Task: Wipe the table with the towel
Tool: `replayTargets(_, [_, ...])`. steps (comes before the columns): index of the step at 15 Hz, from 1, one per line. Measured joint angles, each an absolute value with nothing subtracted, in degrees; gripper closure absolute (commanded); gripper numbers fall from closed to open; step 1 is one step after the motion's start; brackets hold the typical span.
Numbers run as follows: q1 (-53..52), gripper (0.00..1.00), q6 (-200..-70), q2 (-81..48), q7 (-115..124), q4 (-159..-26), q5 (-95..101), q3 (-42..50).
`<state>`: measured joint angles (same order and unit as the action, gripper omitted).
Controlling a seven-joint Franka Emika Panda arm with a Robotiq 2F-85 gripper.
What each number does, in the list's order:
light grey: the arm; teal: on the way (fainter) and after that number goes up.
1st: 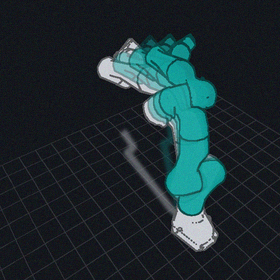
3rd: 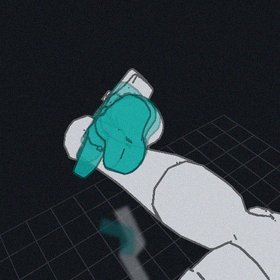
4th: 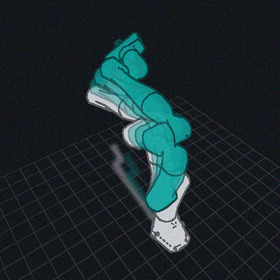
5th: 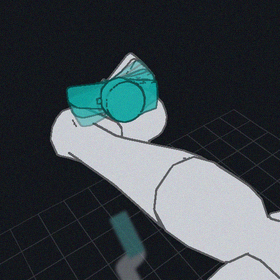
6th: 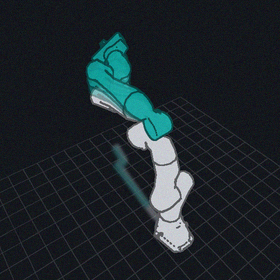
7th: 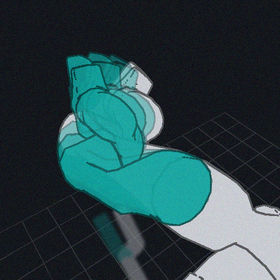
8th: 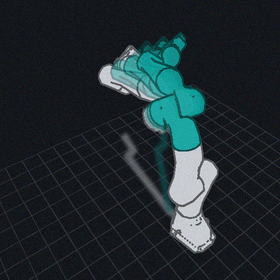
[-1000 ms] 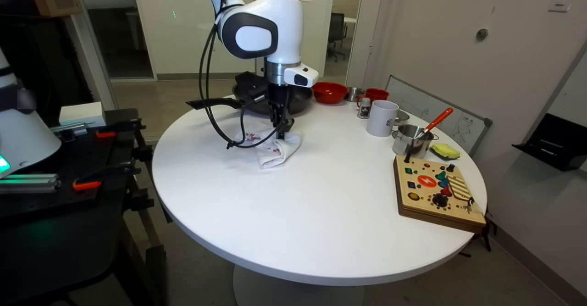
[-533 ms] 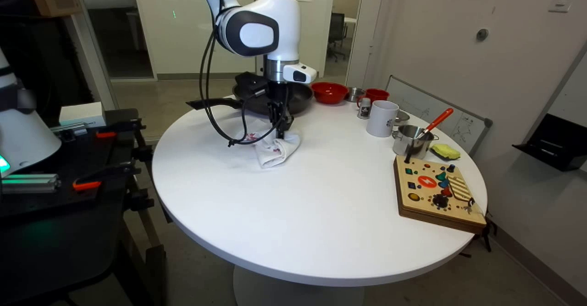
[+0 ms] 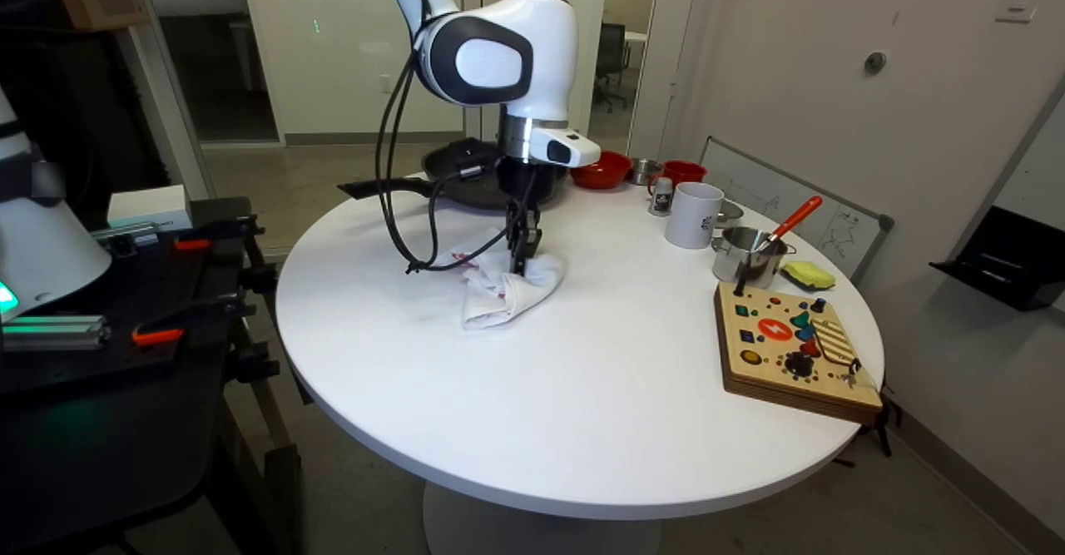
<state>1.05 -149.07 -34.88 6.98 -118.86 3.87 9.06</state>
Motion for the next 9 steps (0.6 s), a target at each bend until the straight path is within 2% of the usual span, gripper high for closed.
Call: replayTargets(9, [3.68, 0.93, -144.05, -36.45, 15.96, -117.26, 3.99, 16.45])
